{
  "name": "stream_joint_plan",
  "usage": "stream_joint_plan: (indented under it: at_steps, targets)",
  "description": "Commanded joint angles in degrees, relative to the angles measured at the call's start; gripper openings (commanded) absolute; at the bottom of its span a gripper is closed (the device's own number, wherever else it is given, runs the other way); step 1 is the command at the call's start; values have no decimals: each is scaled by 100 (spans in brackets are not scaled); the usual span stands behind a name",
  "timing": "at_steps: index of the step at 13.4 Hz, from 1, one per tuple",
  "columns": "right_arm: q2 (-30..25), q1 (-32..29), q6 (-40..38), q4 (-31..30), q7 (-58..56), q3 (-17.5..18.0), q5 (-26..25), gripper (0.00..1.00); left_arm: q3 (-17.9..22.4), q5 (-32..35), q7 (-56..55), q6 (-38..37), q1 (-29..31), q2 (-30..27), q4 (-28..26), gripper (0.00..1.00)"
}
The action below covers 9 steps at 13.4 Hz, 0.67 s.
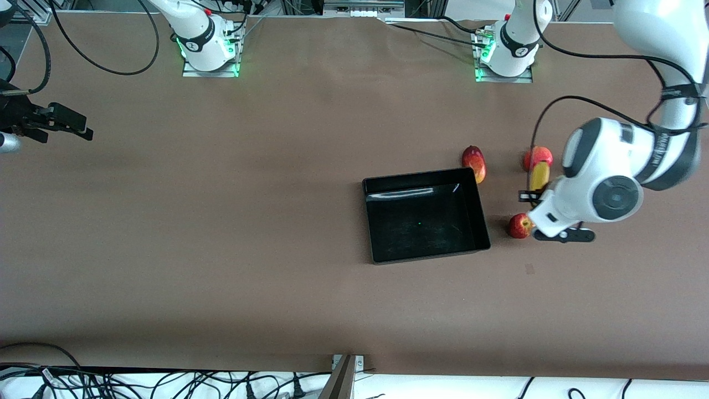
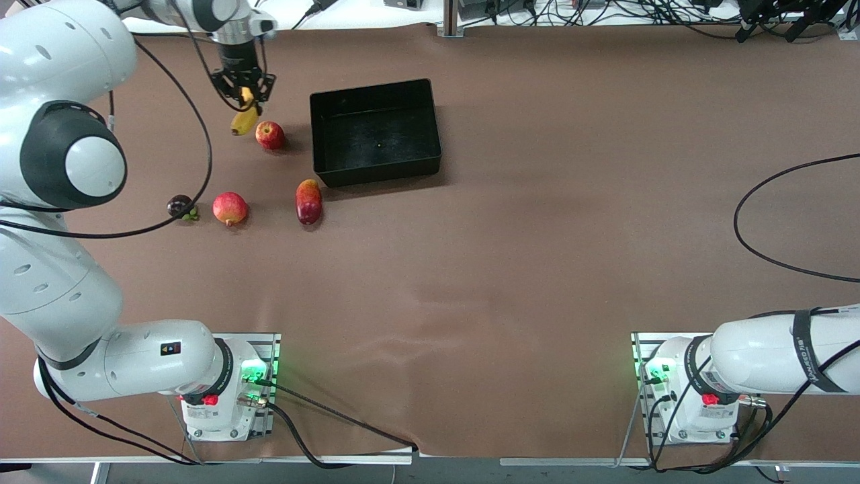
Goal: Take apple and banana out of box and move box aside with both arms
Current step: 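Lift the banana out of the tray toward the red apple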
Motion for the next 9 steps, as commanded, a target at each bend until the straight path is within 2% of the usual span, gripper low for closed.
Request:
stream_joint_plan:
  at_steps: [1, 5, 8, 9]
  targets:
    - [20, 38, -100, 100, 34, -21, -6, 100, -128, 99, 726, 307, 452, 24, -95, 0]
    - [46, 90, -91, 109, -53, -13, 3, 100, -128, 318, 1368, 956, 1006, 375, -131, 0]
    - [291, 704, -21, 108, 130, -21, -67, 100, -110, 414, 1405, 1764, 1191, 753, -376, 0]
    - [353, 845, 49, 109, 313, -13, -50, 100, -67, 554, 1396, 2220, 1191, 789, -655, 0]
